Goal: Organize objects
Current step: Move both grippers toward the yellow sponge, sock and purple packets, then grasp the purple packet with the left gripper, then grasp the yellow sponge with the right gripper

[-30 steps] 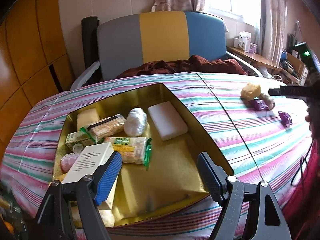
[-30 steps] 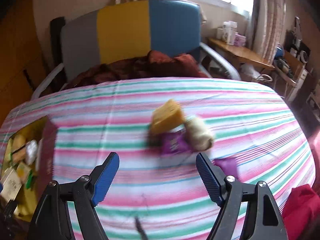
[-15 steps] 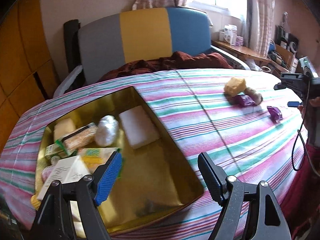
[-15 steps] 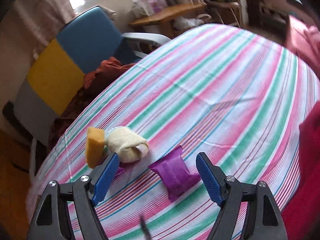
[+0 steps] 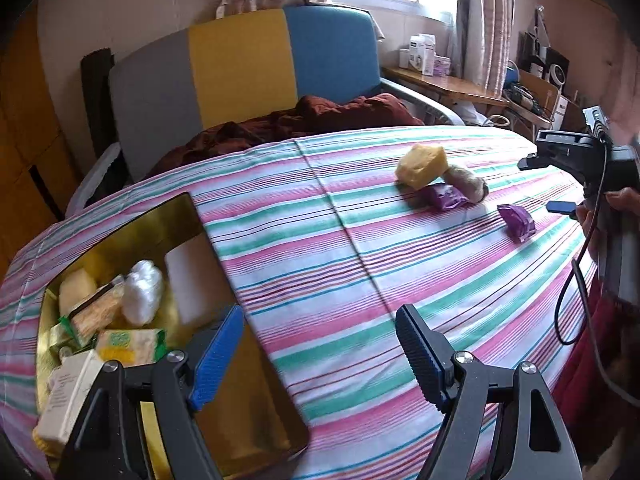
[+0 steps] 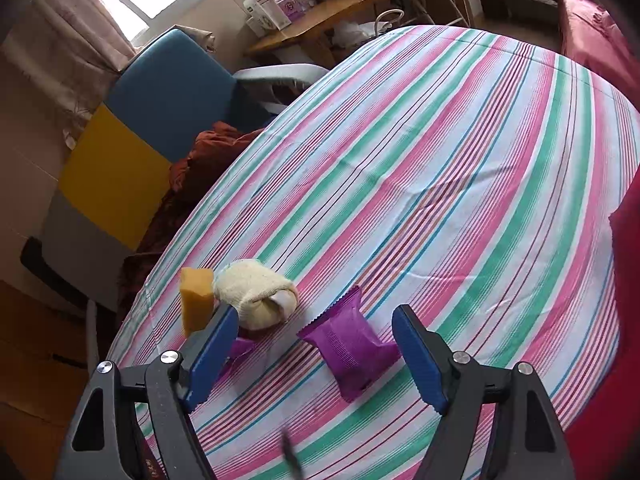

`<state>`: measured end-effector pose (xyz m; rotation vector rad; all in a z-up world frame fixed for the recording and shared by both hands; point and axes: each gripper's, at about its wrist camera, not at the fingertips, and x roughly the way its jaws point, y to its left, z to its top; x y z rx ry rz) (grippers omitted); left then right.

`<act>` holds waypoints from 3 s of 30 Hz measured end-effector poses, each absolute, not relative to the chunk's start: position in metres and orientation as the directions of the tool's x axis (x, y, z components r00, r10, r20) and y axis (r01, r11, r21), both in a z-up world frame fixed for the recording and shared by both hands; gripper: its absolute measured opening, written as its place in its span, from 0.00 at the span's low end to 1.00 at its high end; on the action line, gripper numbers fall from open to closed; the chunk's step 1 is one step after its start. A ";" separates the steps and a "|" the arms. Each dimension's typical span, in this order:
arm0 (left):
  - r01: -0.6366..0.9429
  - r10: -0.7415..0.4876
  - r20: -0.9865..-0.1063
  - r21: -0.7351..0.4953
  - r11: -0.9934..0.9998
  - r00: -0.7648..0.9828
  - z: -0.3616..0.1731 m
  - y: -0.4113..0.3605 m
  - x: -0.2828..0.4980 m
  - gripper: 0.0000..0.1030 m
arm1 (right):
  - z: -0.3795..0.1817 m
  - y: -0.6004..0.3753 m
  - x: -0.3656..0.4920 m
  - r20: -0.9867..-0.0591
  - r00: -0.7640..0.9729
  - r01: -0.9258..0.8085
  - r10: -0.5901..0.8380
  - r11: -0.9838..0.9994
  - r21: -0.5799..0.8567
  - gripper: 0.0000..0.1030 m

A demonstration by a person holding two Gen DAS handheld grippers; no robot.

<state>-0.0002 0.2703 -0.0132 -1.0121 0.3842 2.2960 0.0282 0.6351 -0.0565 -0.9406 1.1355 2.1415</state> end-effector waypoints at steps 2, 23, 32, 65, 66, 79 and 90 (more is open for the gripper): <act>-0.628 0.409 -0.751 0.010 -0.778 -0.519 -0.015 0.279 -0.004 0.76 | -0.056 0.635 0.028 -0.774 -0.619 -0.714 0.130 -0.504 0.486 0.78; -0.716 0.463 -0.804 -0.068 -0.695 -0.372 -0.034 0.426 -0.058 0.71 | -0.062 0.637 0.028 -0.733 -0.679 -0.655 0.037 -0.481 0.583 0.78; -0.715 0.481 -0.820 -0.132 -0.686 -0.310 -0.051 0.485 -0.077 0.70 | -0.064 0.635 0.024 -0.727 -0.687 -0.632 0.000 -0.494 0.597 0.78; -0.650 0.566 -0.748 -0.243 -0.720 -0.348 -0.086 0.410 -0.061 0.40 | -0.067 0.603 -0.009 -0.817 -0.577 -0.600 -0.017 -0.669 0.438 0.78; -0.649 0.568 -0.747 -0.245 -0.720 -0.347 -0.086 0.412 -0.060 0.40 | -0.065 0.598 -0.014 -0.821 -0.570 -0.583 -0.017 -0.695 0.420 0.78; -0.635 0.619 -0.718 -0.323 -0.701 -0.318 -0.104 0.393 -0.059 0.40 | -0.039 0.556 -0.147 -0.874 -0.469 -0.281 0.125 -0.960 0.014 0.88; -0.633 0.632 -0.709 -0.340 -0.696 -0.313 -0.106 0.392 -0.061 0.40 | -0.096 0.527 -0.195 -0.935 -0.304 -0.167 0.183 -0.976 -0.137 0.62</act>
